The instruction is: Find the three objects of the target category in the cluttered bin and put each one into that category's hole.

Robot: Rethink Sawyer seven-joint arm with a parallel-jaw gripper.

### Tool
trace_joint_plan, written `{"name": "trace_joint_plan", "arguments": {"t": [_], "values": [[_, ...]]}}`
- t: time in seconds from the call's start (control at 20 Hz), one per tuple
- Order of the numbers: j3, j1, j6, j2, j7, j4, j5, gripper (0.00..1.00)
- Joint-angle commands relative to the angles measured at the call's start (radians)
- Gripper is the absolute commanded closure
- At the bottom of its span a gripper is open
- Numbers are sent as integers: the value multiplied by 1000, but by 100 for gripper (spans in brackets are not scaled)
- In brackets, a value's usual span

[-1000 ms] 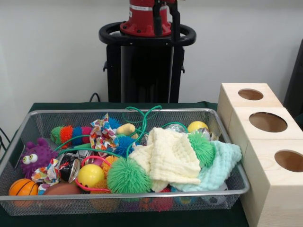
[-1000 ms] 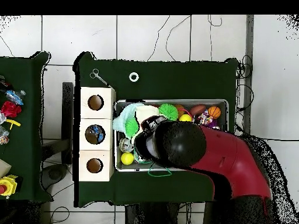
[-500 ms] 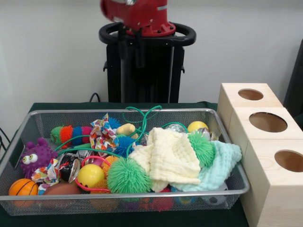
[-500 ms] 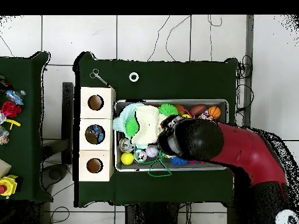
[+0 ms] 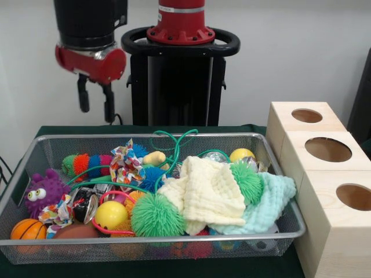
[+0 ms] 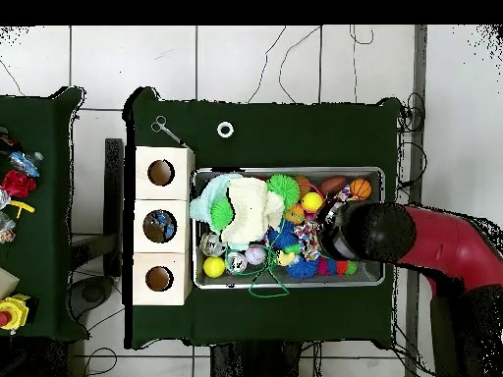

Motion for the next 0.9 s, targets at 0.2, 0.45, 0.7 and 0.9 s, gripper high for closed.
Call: {"name": "trace_joint_plan", "arguments": {"t": [0.2,0.45,0.7,0.9], "values": [[150,-31,-79,192,-391,-123,-171,0],[196,-36,-29,227,-486,-155,-199,0],[285,-38,39,247,-641,-163,-223,0],[360,-46,81,270,-783,-149,-234,0]]}}
